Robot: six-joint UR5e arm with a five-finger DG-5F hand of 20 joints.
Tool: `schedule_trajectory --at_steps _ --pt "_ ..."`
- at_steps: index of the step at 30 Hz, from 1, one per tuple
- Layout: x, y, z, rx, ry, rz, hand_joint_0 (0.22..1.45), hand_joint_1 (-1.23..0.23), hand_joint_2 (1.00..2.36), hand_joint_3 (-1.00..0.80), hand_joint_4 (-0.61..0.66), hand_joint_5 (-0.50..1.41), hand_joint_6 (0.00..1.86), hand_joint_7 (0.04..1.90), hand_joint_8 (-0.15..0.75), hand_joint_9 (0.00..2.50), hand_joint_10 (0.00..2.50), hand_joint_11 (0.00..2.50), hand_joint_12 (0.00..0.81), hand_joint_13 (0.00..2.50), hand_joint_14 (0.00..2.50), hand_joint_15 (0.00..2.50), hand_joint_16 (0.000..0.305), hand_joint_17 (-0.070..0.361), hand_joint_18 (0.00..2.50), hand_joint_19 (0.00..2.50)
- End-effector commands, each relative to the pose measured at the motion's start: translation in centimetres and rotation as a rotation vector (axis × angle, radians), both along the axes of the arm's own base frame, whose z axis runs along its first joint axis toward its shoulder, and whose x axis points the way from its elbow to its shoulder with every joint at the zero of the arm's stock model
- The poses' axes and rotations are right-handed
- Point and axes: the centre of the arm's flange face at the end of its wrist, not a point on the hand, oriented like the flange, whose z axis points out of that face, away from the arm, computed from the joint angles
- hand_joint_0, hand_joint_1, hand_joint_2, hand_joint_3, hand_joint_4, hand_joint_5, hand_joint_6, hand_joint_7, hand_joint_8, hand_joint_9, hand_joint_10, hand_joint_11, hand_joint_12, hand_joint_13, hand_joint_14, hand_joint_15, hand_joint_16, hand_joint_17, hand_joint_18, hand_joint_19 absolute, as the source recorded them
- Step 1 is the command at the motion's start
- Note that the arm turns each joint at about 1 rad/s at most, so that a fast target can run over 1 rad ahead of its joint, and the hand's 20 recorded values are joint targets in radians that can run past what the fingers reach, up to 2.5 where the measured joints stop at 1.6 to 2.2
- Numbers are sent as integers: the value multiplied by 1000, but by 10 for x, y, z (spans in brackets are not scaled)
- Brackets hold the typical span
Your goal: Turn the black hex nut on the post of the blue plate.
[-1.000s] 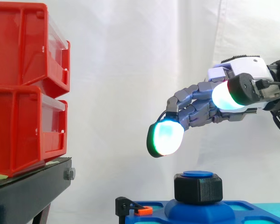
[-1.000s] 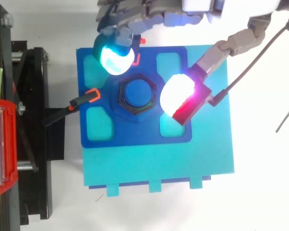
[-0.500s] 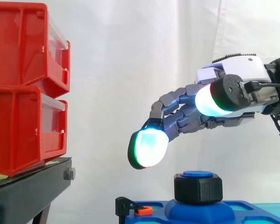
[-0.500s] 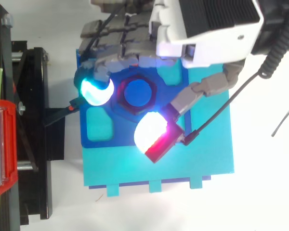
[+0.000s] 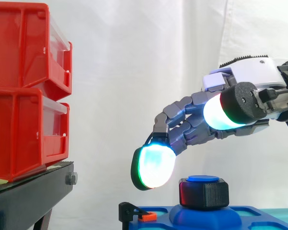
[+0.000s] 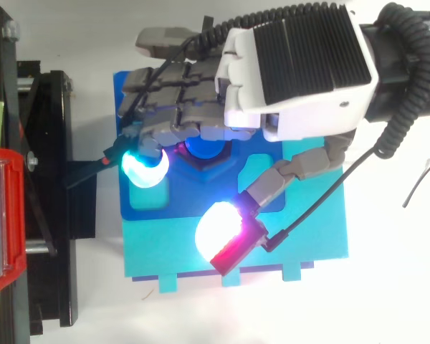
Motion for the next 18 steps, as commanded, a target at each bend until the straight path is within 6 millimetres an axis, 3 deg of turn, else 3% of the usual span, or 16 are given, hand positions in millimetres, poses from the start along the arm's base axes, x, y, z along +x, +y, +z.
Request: schedule_trajectory --at_steps 1,18 --pt "0 3 -1 0 9 2 493 -329 1000 -500 212 -187 503 871 279 384 0 43 379 240 0 0 54 122 29 48" --pt "-5 5 -12 -2 34 -3 494 -334 1000 -500 208 -184 503 877 279 383 2 43 379 240 1 0 54 122 29 60"
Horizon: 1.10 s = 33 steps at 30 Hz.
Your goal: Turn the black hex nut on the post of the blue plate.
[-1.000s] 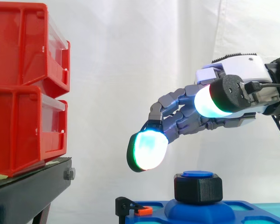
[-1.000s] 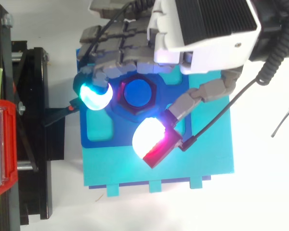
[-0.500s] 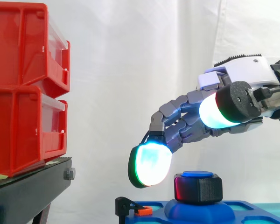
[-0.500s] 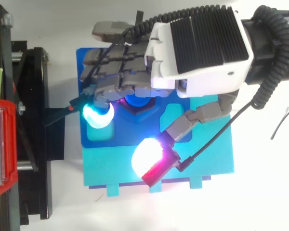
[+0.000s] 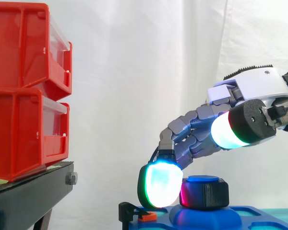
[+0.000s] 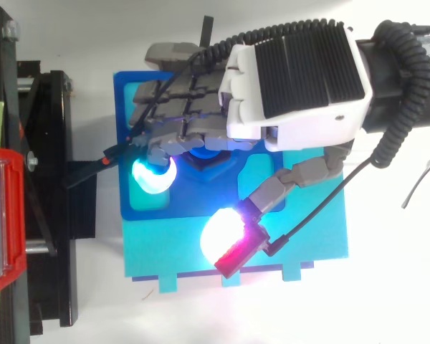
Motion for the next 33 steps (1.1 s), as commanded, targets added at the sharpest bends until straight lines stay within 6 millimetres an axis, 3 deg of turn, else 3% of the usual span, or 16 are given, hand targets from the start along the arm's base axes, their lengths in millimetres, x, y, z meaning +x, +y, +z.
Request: schedule_trajectory --at_steps 1,33 --pt "-1 -1 -1 0 3 -1 493 -334 1000 -500 211 -184 503 876 279 383 0 44 378 238 0 0 54 122 30 49" --pt "-7 -29 0 8 -1 9 493 -333 1000 -500 221 -183 503 881 280 384 2 43 380 248 0 0 54 122 32 63"
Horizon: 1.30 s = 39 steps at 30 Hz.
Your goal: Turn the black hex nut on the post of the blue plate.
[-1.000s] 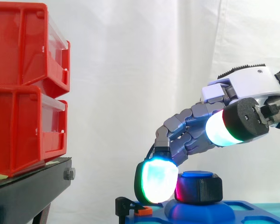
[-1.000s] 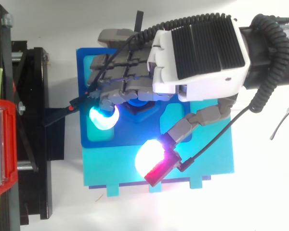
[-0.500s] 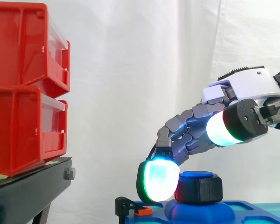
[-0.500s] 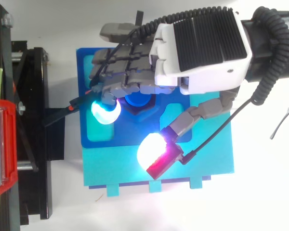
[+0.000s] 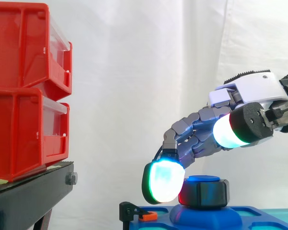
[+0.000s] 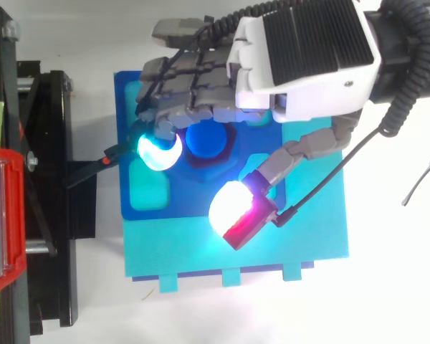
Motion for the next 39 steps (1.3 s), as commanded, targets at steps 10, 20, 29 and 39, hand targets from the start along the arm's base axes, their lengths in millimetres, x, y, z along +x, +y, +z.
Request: schedule_trajectory --at_steps 10,20,29,39 --pt "-2 -12 1 2 -13 14 493 -335 1000 -500 218 -183 503 877 278 385 0 45 379 249 0 0 54 121 28 61" --pt "-7 -27 1 1 -16 28 494 -336 1000 -500 220 -184 503 878 280 388 2 45 379 250 0 0 54 120 28 61" --pt "-10 -37 1 -9 -15 37 493 -342 1000 -500 224 -183 503 878 281 387 0 52 380 251 0 0 53 120 29 61" --pt "-14 -51 1 -8 -22 38 493 -344 1000 -500 223 -184 503 881 280 388 0 45 379 250 0 0 53 120 29 58"
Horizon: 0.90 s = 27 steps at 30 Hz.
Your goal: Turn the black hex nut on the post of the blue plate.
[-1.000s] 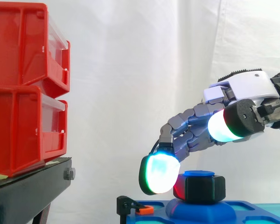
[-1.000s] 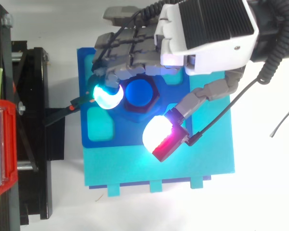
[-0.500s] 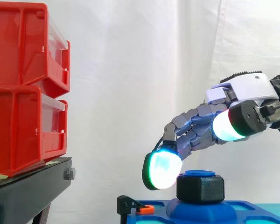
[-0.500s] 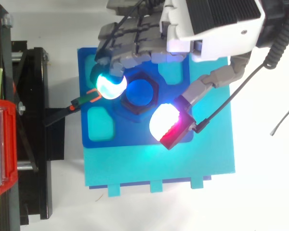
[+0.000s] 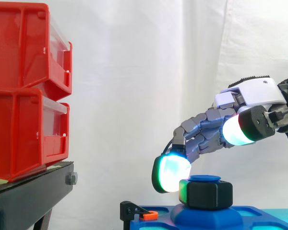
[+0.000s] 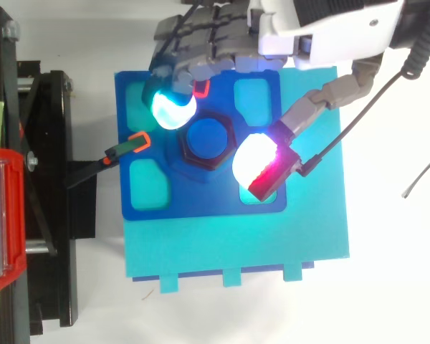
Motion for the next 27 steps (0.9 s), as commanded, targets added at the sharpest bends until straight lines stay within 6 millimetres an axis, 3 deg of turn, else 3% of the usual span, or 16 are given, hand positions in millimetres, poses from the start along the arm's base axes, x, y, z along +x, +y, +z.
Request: schedule_trajectory --at_steps 1,13,27 --pt "-1 -4 0 0 -3 1 493 -344 1000 -500 223 -184 503 881 280 388 0 46 379 250 0 0 53 120 29 60" --pt "0 -7 1 1 -15 -2 492 -346 1000 -500 220 -184 503 877 280 389 2 44 380 250 0 0 54 121 25 61" --pt "13 12 15 13 -72 13 490 -343 1000 -500 221 -184 503 877 279 390 0 46 379 247 0 0 54 122 18 63"
